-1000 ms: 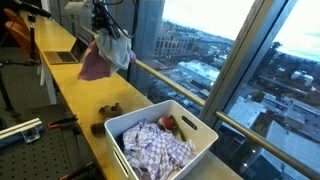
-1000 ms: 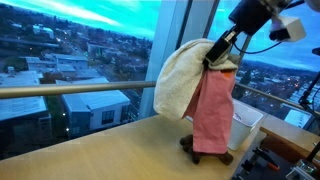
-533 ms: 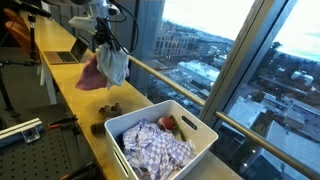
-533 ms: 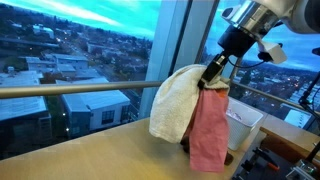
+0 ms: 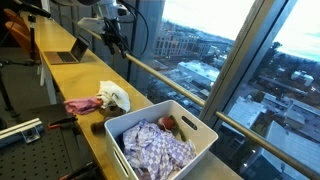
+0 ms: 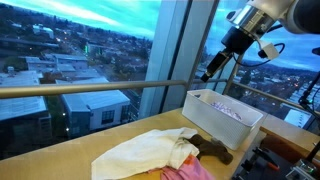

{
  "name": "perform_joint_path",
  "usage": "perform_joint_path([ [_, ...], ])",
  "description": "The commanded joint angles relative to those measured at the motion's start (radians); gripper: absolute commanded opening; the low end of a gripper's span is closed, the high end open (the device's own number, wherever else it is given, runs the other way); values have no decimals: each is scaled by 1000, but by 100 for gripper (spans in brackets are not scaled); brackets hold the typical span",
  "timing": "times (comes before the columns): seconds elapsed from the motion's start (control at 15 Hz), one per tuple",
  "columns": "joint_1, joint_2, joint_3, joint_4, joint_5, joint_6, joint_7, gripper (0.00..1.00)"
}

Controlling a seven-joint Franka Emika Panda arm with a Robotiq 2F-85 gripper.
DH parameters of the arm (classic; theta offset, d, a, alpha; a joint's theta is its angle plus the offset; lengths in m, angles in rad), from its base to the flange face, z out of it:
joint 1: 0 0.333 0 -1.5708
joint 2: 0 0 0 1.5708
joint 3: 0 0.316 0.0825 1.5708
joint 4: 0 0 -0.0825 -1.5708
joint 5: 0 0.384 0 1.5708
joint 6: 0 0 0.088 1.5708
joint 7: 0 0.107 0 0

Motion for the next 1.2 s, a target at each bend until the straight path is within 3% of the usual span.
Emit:
perform_joint_path([
  [0.0, -58, -36, -76, -8, 11, 8, -72, 100],
  [0.27, -160, 11, -196, 32, 29, 18, -195, 100],
  [0.6, -271, 198, -308, 94, 49, 73, -300, 100],
  [1.13, -377, 490, -294, 250, 145, 81, -375, 100],
])
